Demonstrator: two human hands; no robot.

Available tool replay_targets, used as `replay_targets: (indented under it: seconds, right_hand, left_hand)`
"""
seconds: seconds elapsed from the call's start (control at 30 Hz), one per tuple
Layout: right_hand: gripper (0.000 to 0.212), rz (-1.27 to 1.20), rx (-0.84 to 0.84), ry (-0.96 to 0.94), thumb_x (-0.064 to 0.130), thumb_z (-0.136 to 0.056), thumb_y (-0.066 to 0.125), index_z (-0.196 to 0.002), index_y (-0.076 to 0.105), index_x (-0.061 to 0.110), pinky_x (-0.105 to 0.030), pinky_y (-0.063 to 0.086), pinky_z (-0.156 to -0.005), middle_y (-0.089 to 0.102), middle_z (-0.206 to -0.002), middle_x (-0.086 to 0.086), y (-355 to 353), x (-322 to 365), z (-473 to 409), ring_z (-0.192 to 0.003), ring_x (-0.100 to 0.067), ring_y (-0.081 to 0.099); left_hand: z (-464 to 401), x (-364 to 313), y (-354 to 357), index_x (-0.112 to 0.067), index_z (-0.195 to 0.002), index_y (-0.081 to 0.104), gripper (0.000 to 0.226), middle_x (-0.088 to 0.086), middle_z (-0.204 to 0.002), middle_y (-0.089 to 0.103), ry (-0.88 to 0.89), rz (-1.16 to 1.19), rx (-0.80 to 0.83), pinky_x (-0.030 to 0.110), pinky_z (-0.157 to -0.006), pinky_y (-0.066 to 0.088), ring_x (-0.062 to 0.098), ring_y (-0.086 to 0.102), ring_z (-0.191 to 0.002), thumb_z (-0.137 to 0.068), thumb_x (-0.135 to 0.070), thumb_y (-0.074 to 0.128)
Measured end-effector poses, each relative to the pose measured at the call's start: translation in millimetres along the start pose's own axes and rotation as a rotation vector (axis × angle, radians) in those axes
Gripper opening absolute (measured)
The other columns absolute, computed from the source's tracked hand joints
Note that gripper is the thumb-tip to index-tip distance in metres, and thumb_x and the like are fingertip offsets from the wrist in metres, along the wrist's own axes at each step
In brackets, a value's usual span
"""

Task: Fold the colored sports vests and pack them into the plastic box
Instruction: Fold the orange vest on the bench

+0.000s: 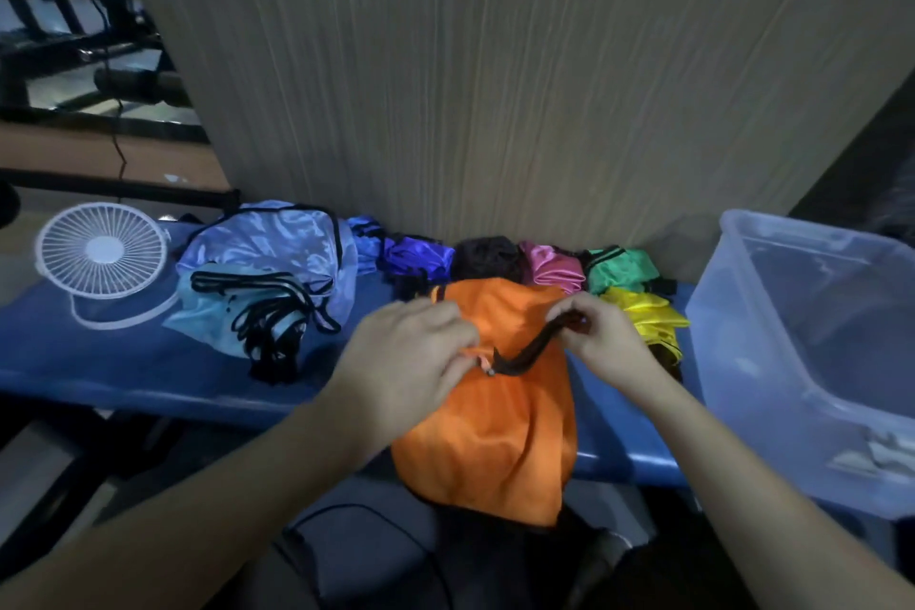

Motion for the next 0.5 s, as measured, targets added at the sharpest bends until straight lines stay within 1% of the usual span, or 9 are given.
replay_targets:
  seconds: [0.13,0.2,0.27,0.33,0.37,0.43,0.5]
  right_hand:
    - [0.042,0.001,0.066,0.028,-0.012,-0.075,0.066,-0.085,0.068,0.029,-0.027,0.050,-0.086,0.070,-0.094,0.004,11.3,-7.6,23.6,-0.091,-0.011,0.066]
    - [0.038,0.014,0.089,0.036,-0.011,-0.076,0.067,-0.084,0.068,0.026,-0.027,0.050,-0.086,0.070,-0.095,0.002,16.3,-11.3,31.1,-0.091,-0.012,0.065]
    - [0.036,0.043,0.123,0.026,-0.010,-0.076,0.067,-0.084,0.069,0.025,-0.025,0.050,-0.087,0.068,-0.096,0.004,20.3,-14.4,36.7,-0.092,-0.008,0.064]
    - [0.035,0.083,0.161,0.001,-0.011,-0.075,0.068,-0.084,0.069,0.023,-0.027,0.051,-0.087,0.065,-0.097,0.007,22.7,-16.9,41.0,-0.092,-0.004,0.063]
    - [0.035,0.104,0.180,-0.013,-0.012,-0.074,0.068,-0.084,0.069,0.022,-0.029,0.051,-0.087,0.064,-0.097,0.008,23.9,-17.6,43.2,-0.092,-0.004,0.063]
    - [0.036,0.146,0.223,-0.058,-0.012,-0.070,0.069,-0.082,0.068,0.022,-0.033,0.052,-0.087,0.063,-0.099,0.007,28.1,-16.8,48.3,-0.096,-0.007,0.063]
    - [0.036,0.202,0.268,-0.119,-0.008,-0.067,0.071,-0.080,0.067,0.026,-0.037,0.050,-0.093,0.062,-0.105,0.008,34.1,-15.5,52.3,-0.106,-0.013,0.061]
  left_hand:
    - [35.9,-18.7,28.8,-0.028,-0.080,0.067,0.021,-0.009,-0.076,0.055,0.097,0.073,0.098,0.027,-0.060,0.050,0.013,0.060,-0.068,-0.083,-0.039,0.049]
    - [49.4,-26.5,38.7,-0.029,-0.081,0.067,0.018,-0.011,-0.077,0.054,0.127,0.102,0.154,0.025,-0.060,0.050,0.011,0.059,-0.068,-0.082,-0.038,0.052]
    - [61.8,-32.4,48.9,-0.031,-0.084,0.068,0.009,-0.013,-0.080,0.055,0.154,0.121,0.205,0.025,-0.060,0.051,0.008,0.059,-0.069,-0.078,-0.037,0.065]
    - [71.8,-38.1,60.2,-0.032,-0.084,0.067,0.023,-0.014,-0.081,0.056,0.163,0.133,0.278,0.024,-0.059,0.051,0.007,0.060,-0.068,-0.067,-0.036,0.082]
    - [76.7,-39.7,65.8,-0.032,-0.083,0.067,0.028,-0.014,-0.080,0.056,0.160,0.142,0.309,0.023,-0.058,0.051,0.007,0.060,-0.067,-0.063,-0.037,0.086]
    - [83.2,-44.7,73.4,-0.034,-0.081,0.068,0.029,-0.015,-0.078,0.056,0.177,0.143,0.351,0.022,-0.057,0.050,0.006,0.060,-0.066,-0.060,-0.037,0.087]
    - [88.9,-47.7,80.8,-0.035,-0.082,0.067,0.027,-0.016,-0.078,0.055,0.202,0.126,0.369,0.021,-0.058,0.047,0.005,0.059,-0.067,-0.060,-0.036,0.084]
Point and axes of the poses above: each hand's wrist, its own z-axis away from the middle knuckle, its own y-axis out of the palm, x = y × z, the point moved 7 cm from there along -z, towards the middle knuckle
